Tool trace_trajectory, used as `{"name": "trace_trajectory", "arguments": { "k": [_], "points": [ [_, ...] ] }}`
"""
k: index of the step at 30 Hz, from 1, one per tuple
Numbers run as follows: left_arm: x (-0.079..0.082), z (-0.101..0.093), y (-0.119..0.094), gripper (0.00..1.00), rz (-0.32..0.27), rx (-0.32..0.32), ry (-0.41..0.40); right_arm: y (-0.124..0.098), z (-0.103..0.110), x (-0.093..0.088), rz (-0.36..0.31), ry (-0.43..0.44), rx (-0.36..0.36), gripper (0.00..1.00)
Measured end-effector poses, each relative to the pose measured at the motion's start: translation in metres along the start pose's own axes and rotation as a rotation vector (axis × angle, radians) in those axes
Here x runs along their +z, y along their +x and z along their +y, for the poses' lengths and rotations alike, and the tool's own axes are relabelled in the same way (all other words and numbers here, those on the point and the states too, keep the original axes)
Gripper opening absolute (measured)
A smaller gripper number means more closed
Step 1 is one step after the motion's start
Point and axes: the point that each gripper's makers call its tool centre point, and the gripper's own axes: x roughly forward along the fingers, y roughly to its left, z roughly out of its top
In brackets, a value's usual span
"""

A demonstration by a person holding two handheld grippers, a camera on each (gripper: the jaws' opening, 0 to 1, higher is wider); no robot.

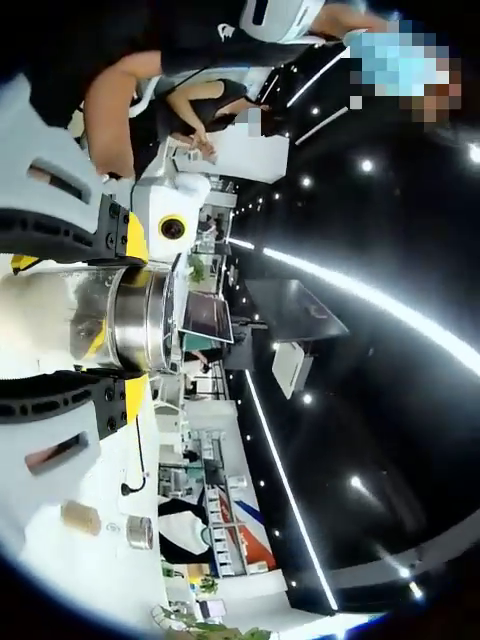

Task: Rotate the seasoning bottle until the label or dispensing opening points toward the visible target arrow and the bottle remains upright within the marked orientation range

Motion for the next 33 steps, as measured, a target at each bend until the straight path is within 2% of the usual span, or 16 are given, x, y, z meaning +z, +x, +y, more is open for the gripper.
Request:
{"name": "trace_trajectory", "arguments": {
  "k": [3, 6, 7, 12, 15, 20, 23, 26, 31, 33],
  "points": [
    [-0.002, -0.002, 0.0, 0.53, 0.005, -0.017, -0.023, 0.0, -0.001, 0.001, -0.006, 0.01, 0.001, 0.38],
    [-0.005, 0.001, -0.001, 0.43, 0.015, 0.004, -0.011, 0.0, 0.001, 0.001, -0.01, 0.029, 0.011, 0.38],
    [-0.007, 0.002, -0.002, 0.43, 0.016, 0.003, -0.033, 0.0, 0.001, 0.001, -0.011, 0.027, 0.011, 0.38],
    [-0.011, 0.002, 0.0, 0.42, 0.028, -0.004, -0.022, 0.0, 0.001, -0.002, 0.004, 0.027, 0.014, 0.38],
    [-0.012, 0.007, 0.0, 0.42, 0.047, 0.048, 0.023, -0.001, -0.005, -0.005, 0.014, 0.033, -0.013, 0.38],
    [-0.009, 0.012, 0.003, 0.41, 0.029, 0.108, 0.001, -0.001, -0.014, -0.003, -0.008, 0.057, -0.058, 0.38],
    [-0.013, 0.024, 0.003, 0.41, 0.05, 0.213, 0.062, 0.0, -0.021, -0.009, 0.027, -0.01, -0.128, 0.38],
    [-0.015, 0.027, 0.002, 0.41, 0.072, 0.255, 0.101, 0.003, -0.019, -0.013, 0.047, -0.05, -0.149, 0.38],
    [-0.012, 0.031, 0.0, 0.41, 0.06, 0.341, 0.174, 0.008, -0.02, -0.014, 0.063, -0.078, -0.201, 0.39],
    [-0.01, 0.038, -0.002, 0.4, 0.056, 0.398, 0.213, 0.011, -0.02, -0.016, 0.069, -0.094, -0.234, 0.39]
  ]
}}
